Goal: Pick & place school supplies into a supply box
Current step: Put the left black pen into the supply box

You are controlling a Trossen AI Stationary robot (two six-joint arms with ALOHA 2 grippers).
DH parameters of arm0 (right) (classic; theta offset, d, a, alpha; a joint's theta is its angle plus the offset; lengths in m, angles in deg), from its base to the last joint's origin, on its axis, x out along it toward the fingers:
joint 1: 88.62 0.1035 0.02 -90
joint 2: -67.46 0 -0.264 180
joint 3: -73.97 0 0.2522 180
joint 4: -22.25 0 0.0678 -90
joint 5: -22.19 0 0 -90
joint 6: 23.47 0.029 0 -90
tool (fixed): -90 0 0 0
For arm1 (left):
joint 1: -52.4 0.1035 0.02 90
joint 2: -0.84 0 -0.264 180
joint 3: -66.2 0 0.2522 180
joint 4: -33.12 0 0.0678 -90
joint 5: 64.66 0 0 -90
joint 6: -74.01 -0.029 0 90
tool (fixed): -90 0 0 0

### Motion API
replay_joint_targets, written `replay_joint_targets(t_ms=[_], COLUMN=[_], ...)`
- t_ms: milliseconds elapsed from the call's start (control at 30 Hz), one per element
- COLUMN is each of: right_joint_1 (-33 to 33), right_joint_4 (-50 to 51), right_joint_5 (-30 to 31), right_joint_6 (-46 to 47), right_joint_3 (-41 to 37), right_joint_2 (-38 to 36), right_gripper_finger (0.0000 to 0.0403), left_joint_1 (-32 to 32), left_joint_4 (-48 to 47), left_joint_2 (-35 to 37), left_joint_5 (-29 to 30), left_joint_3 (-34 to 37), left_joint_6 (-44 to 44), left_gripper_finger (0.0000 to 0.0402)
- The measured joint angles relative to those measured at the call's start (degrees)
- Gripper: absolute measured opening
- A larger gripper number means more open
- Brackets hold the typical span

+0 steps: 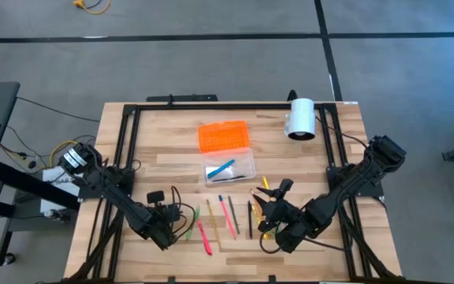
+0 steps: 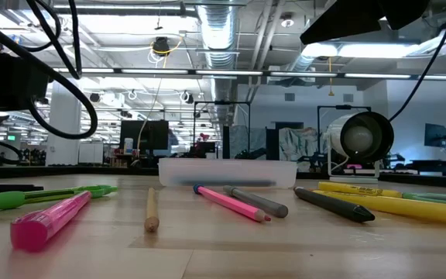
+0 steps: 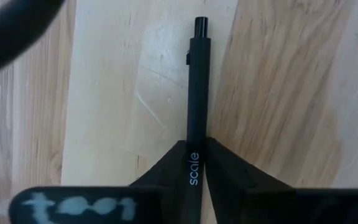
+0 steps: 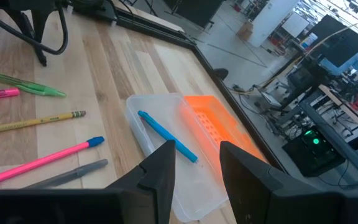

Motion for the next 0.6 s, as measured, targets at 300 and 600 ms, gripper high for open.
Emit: replay_joint_targets(t_ms=[300, 600], right_joint_1=[0.0, 0.0], right_joint_4=[0.0, 0.0], right_joint_5=[0.0, -0.1], right_joint_6=[0.0, 0.0], right_joint_3=[0.0, 0.0], right_joint_2=[0.0, 0.0], right_gripper_finger=[0.0121, 0.0121], left_joint_1=[0.0, 0.0], left_joint_4=[0.3, 1.0], left_joint_2=[0.0, 0.0], left_joint_5=[0.3, 0.4], left_joint_3=[0.0, 0.1], left_joint_6=[-0.5, -0.7], left_gripper_finger=[0.0055, 0.0032])
